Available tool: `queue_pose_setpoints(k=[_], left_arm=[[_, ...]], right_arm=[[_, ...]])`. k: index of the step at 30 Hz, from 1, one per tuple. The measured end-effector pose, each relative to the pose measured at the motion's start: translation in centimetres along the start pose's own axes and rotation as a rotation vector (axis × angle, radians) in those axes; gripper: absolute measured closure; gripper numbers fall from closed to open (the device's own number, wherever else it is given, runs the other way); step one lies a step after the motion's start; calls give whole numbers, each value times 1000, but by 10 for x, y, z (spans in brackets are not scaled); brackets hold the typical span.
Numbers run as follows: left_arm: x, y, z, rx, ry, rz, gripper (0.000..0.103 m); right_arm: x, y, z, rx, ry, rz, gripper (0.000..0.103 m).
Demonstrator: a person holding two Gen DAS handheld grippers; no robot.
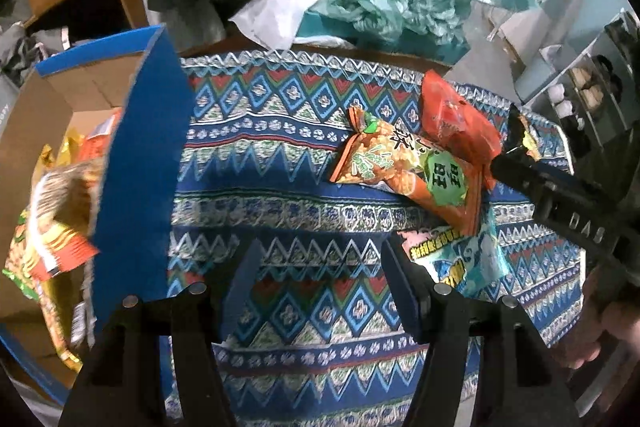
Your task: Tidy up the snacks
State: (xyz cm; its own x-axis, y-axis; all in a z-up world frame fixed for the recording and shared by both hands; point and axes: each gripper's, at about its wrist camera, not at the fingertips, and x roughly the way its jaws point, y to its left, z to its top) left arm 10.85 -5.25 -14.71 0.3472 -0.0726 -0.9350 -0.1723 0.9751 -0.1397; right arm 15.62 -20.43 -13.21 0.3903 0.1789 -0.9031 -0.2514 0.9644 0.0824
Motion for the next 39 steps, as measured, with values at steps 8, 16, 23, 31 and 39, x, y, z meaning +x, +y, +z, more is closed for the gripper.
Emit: queue_pose_setpoints(k=[8, 16, 23, 31, 39], left_arm=[[38, -15, 14, 5, 56, 25, 39], [61, -14, 19, -8, 103, 39, 39], [67, -14, 18, 6, 121, 47, 39], [54, 1, 14, -43, 113, 29, 39], [36, 11, 5, -56, 103, 22, 39]], right_arm=[[45, -22, 19, -20, 54, -61, 36], [77, -37, 26, 10, 75, -73, 36], [89, -32, 20, -14, 106, -100, 36], [79, -4, -11, -68, 156, -68, 36], [78, 2, -26, -8, 133, -98, 36]])
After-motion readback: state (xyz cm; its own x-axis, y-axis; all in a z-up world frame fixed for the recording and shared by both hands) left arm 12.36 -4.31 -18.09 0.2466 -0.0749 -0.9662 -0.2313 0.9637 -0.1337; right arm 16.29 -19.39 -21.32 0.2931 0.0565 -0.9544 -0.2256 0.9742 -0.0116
